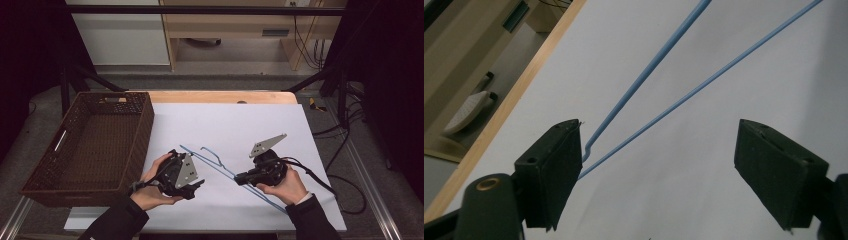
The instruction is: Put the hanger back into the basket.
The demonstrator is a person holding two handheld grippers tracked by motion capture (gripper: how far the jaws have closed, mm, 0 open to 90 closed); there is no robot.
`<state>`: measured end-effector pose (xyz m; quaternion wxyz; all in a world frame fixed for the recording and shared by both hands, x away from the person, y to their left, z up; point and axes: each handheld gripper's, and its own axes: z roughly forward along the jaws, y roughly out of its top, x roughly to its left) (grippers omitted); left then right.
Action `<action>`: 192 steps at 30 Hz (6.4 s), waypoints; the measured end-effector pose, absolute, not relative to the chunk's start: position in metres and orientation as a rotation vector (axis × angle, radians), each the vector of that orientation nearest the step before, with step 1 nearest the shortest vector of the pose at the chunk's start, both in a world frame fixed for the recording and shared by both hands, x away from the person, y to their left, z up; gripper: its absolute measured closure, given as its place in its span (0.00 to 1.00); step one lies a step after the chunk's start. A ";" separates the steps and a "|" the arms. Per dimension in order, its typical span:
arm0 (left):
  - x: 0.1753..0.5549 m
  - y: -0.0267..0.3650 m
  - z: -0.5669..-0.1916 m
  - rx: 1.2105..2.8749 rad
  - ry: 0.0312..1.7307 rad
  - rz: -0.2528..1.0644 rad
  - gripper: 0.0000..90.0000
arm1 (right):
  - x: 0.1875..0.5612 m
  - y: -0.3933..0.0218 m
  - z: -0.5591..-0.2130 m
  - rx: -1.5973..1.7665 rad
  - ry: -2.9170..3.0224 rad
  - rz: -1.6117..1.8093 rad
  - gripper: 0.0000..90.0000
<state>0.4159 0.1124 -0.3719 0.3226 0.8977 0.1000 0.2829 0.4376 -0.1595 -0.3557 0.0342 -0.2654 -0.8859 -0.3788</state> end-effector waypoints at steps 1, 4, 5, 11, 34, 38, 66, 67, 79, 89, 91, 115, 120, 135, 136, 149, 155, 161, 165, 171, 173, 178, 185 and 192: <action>0.416 0.111 -0.372 2.366 0.252 0.744 0.23 | 0.437 -0.159 -0.356 -0.819 -2.716 -1.170 0.97; 0.415 0.106 -0.374 2.379 0.213 0.770 0.26 | 0.437 -0.158 -0.358 -0.801 -2.708 -1.161 0.98; 0.415 0.104 -0.375 2.381 0.199 0.784 0.26 | 0.437 -0.157 -0.358 -0.802 -2.705 -1.154 0.97; 0.417 0.096 -0.381 2.382 0.148 0.865 0.38 | 0.435 -0.152 -0.363 -0.798 -2.679 -1.143 0.97; 0.422 0.097 -0.392 2.432 0.022 1.017 0.90 | 0.435 -0.154 -0.365 -0.765 -2.641 -1.169 0.97; 0.419 0.096 -0.395 2.432 -0.018 1.044 0.93 | 0.436 -0.156 -0.365 -0.772 -2.647 -1.171 0.97; 0.422 0.083 -0.369 2.593 0.231 1.013 0.97 | 0.430 -0.198 -0.335 -0.985 -2.831 -1.601 0.46; 0.423 0.083 -0.368 2.592 0.239 1.016 0.97 | 0.430 -0.201 -0.334 -1.009 -2.829 -1.630 0.42; 0.430 0.094 -0.346 2.579 0.387 1.014 0.97 | 0.425 -0.237 -0.343 -1.269 -2.801 -1.793 0.14; 0.442 0.099 -0.315 2.603 0.446 0.986 0.97 | 0.412 -0.257 -0.360 -1.349 -2.810 -1.741 0.09; 0.445 0.100 -0.309 2.607 0.462 0.973 0.97 | 0.411 -0.260 -0.364 -1.363 -2.813 -1.716 0.09; 0.472 0.146 -0.232 2.558 0.737 0.829 0.97 | 0.413 -0.251 -0.394 -1.397 -2.848 -1.651 0.08; 0.473 0.165 -0.224 2.542 0.808 0.860 0.97 | 0.412 -0.250 -0.396 -1.389 -2.831 -1.688 0.08; 0.481 0.234 -0.217 2.494 1.040 0.915 0.97 | 0.416 -0.250 -0.403 -1.399 -2.831 -1.662 0.07; 0.482 0.239 -0.218 2.480 1.056 0.921 0.97 | 0.416 -0.250 -0.403 -1.398 -2.832 -1.663 0.07; 0.490 0.299 -0.228 2.400 1.280 0.951 0.97 | 0.417 -0.250 -0.403 -1.392 -2.832 -1.660 0.07; 0.495 0.317 -0.237 2.418 1.345 0.947 0.97 | 0.417 -0.250 -0.402 -1.395 -2.827 -1.670 0.06; 0.496 0.330 -0.245 2.424 1.397 0.950 0.97 | 0.417 -0.250 -0.403 -1.393 -2.827 -1.666 0.06; 0.497 0.338 -0.250 2.413 1.437 0.964 0.97 | 0.417 -0.249 -0.403 -1.387 -2.829 -1.662 0.06; 0.499 0.350 -0.262 2.413 1.520 0.954 0.97 | 0.417 -0.248 -0.404 -1.389 -2.833 -1.653 0.06; 0.499 0.353 -0.265 2.419 1.542 0.961 0.97 | 0.417 -0.248 -0.404 -1.386 -2.833 -1.652 0.06; 0.497 0.363 -0.272 2.438 1.582 0.963 0.97 | 0.417 -0.248 -0.404 -1.383 -2.833 -1.651 0.06; 0.496 0.378 -0.285 2.419 1.645 0.965 0.97 | 0.418 -0.247 -0.405 -1.382 -2.836 -1.639 0.06; 0.498 0.388 -0.302 2.418 1.674 0.929 0.97 | 0.418 -0.246 -0.405 -1.384 -2.834 -1.639 0.06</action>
